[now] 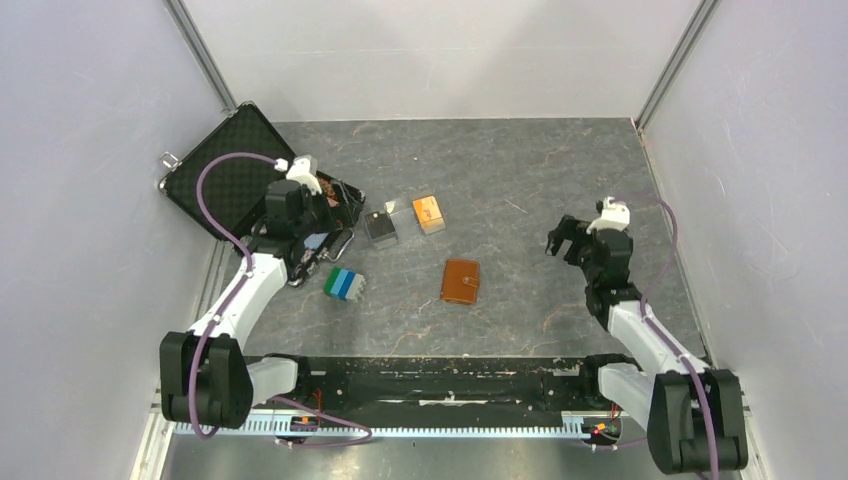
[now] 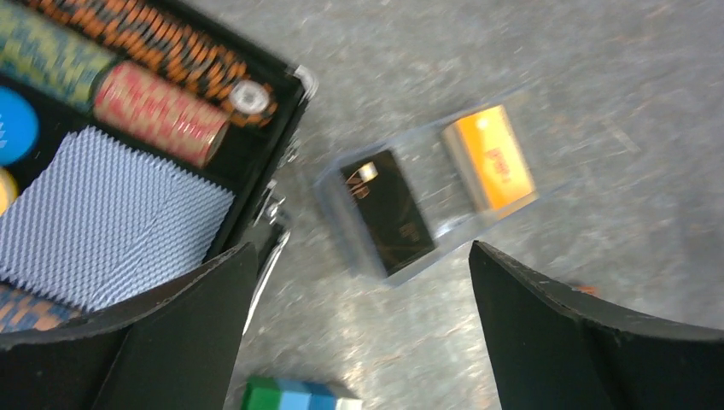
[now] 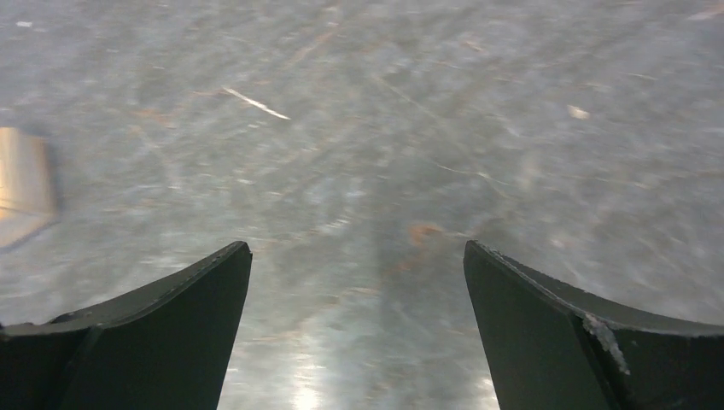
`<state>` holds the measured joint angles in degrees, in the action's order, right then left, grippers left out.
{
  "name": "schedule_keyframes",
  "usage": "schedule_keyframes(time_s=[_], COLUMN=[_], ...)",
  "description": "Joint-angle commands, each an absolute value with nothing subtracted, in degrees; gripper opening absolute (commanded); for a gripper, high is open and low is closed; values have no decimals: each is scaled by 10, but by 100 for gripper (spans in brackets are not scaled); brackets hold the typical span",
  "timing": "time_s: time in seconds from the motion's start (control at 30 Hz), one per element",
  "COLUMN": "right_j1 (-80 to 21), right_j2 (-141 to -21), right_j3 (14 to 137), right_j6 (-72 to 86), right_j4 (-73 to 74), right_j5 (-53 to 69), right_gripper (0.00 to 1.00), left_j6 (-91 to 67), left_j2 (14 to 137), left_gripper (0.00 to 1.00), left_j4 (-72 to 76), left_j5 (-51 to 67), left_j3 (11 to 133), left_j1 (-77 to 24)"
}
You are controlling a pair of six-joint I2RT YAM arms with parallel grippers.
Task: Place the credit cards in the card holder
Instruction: Reset both arms
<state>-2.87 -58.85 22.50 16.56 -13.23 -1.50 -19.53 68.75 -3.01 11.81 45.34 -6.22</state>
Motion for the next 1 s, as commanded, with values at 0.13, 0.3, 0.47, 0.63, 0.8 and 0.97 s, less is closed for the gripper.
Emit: schedule_keyframes(time_s=[0.13,0.3,0.47,0.63,0.8,0.97], right_j1=[-29,-28,-28,-29,-28,-28], right_j2=[-514,-606,-719,-786,-787,-788], right_j3=[-28,-76,-31,-53,-52,-52], right_j6=[-23,-32,-68,-90,-89,-90], right_j4=[-475,-625,-719,-813,-815,-816], right_j5=[-181,-174,-140,-89,-91,-89], right_gripper=[98,98,98,98,98,98], left_j6=[-49,26,40,49,30,-2], left_j2=[607,558,614,704,813,842], left_gripper=[100,100,100,100,100,100], left_j4=[113,399,445,507,564,582], left_j5=[4,-17,16,19,18,-73], left_j3=[271,84,92,126,157,164], left_j1=[-62,-60,-55,-55,-35,-36])
